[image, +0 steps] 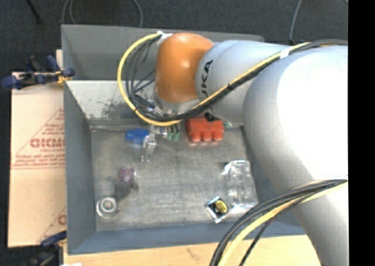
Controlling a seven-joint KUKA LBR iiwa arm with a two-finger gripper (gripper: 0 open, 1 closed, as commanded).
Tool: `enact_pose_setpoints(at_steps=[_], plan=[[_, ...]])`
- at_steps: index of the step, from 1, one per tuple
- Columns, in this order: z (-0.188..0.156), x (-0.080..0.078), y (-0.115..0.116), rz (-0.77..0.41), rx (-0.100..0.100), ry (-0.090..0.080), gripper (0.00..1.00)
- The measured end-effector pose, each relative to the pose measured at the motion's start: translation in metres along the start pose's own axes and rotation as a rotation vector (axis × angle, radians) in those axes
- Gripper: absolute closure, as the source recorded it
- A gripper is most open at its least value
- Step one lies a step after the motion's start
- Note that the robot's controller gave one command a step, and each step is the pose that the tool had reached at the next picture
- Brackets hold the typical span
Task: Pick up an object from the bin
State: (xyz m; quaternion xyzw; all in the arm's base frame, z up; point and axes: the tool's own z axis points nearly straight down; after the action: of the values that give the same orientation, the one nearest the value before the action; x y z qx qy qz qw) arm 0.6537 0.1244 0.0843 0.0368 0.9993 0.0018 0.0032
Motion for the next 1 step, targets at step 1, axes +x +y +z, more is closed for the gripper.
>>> enact_pose_setpoints(at_steps=[1], plan=[[0.0078, -0.0028, 0.0016, -0.008, 0.002, 0.002, 0.00]])
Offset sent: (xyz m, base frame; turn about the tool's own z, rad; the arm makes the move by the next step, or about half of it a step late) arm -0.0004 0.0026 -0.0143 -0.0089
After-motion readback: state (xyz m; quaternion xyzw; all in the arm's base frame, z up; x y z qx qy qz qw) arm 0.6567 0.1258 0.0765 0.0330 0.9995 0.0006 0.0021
